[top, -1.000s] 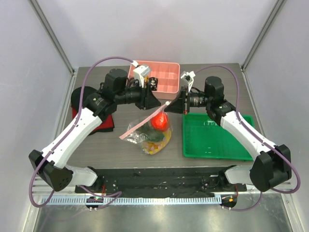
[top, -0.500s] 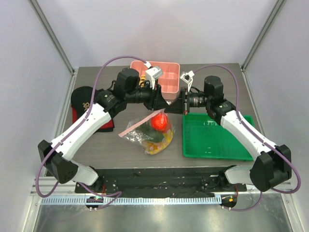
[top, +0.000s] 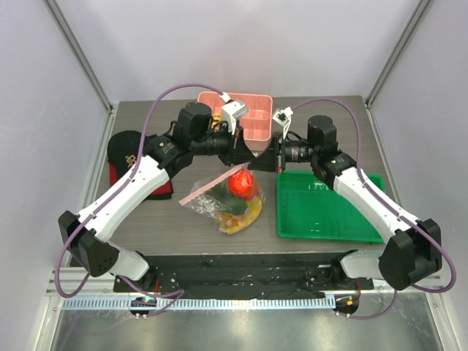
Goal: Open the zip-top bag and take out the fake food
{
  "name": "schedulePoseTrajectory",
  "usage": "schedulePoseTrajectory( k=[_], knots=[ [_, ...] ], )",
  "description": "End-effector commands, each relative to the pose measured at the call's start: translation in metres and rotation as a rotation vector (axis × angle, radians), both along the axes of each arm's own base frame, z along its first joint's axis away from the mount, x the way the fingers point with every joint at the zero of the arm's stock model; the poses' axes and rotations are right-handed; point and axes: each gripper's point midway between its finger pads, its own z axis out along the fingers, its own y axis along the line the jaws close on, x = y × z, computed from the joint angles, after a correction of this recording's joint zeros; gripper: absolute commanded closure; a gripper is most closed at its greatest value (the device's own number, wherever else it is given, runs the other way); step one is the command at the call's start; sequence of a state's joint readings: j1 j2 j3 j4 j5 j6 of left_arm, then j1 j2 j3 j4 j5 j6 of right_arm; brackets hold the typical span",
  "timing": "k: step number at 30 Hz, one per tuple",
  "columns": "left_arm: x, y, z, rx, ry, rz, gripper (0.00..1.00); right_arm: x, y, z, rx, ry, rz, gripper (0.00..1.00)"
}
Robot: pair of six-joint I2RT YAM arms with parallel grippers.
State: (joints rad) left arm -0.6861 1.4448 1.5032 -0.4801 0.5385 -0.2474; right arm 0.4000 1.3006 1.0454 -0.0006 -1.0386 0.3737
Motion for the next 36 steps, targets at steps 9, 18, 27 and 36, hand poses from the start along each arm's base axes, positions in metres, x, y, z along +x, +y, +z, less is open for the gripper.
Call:
schedulePoseTrajectory(
  k=[9, 18, 27, 36],
  knots=[
    [-0.037, 0.072, -0.023, 0.096, -0.016, 0.181, 1.0, 0.043, -0.02, 0.038, 0.139, -0.106, -0.29, 0.99],
    [-0.088, 0.135, -0.036, 0.124, 0.069, 0.337, 1.0, 0.082, -0.038, 0.014, 0.063, -0.098, -0.344, 0.99],
    [-0.134, 0.154, -0.04, 0.075, 0.155, 0.311, 0.91, 0.099, -0.026, 0.005, 0.068, -0.105, -0.286, 0.99],
    [-0.067, 0.101, 0.052, -0.03, 0.038, 0.295, 0.32, 0.076, -0.009, 0.015, 0.069, -0.184, -0.075, 0.98]
  ],
)
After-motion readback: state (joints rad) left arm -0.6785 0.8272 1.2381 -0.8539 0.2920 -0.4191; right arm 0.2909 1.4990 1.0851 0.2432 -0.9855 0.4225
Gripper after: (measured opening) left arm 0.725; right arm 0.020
